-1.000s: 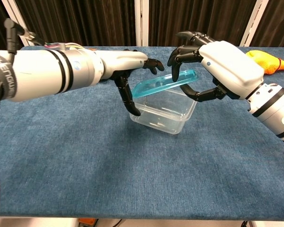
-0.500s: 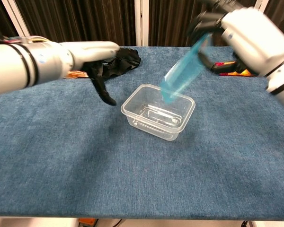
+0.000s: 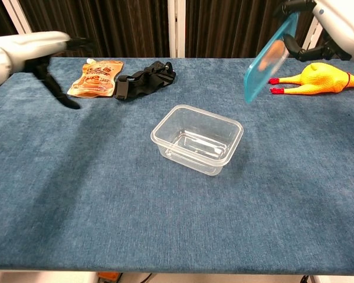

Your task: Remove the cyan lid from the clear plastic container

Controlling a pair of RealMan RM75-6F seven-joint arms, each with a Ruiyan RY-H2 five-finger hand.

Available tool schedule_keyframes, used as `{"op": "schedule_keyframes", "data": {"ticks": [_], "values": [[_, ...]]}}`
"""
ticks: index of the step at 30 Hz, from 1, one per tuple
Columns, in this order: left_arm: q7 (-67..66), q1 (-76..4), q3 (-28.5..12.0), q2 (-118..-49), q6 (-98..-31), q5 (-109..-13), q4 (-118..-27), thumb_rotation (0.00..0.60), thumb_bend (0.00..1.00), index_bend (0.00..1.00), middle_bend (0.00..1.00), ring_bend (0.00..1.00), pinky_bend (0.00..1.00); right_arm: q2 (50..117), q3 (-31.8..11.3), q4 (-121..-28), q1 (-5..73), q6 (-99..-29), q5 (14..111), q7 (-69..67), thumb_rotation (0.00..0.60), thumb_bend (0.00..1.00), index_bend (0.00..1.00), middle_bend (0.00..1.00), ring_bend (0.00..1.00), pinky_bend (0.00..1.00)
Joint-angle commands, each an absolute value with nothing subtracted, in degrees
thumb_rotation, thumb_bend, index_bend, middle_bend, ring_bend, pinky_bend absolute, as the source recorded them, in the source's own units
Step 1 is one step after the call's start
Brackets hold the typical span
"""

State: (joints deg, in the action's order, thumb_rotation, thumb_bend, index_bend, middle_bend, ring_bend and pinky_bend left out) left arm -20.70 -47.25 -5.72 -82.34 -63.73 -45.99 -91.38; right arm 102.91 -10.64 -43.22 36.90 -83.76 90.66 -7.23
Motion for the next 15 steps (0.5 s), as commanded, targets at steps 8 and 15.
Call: {"op": "schedule_keyframes", "data": {"ticks": [8, 15], "values": [[-18.4, -41.5, -4.7, -79.5, -62.8, -43.9, -86.7, 0.600, 0.00, 0.05, 0.04, 0.00, 0.00, 95.8, -14.5, -57.5, 36.3, -63.7, 75.6, 1.3, 0.600, 0.36, 0.11, 0.05, 0.00, 0.00], [-15.6, -38.0, -4.8, -78.2, -62.6, -44.8, -84.9, 0.600, 0.00, 0.05, 0.03, 0.00, 0.00, 90.4, -16.4, -67.6, 34.7, -63.6, 70.8, 7.9, 0.600, 0.11, 0.00, 0.00, 0.00, 0.00]]}}
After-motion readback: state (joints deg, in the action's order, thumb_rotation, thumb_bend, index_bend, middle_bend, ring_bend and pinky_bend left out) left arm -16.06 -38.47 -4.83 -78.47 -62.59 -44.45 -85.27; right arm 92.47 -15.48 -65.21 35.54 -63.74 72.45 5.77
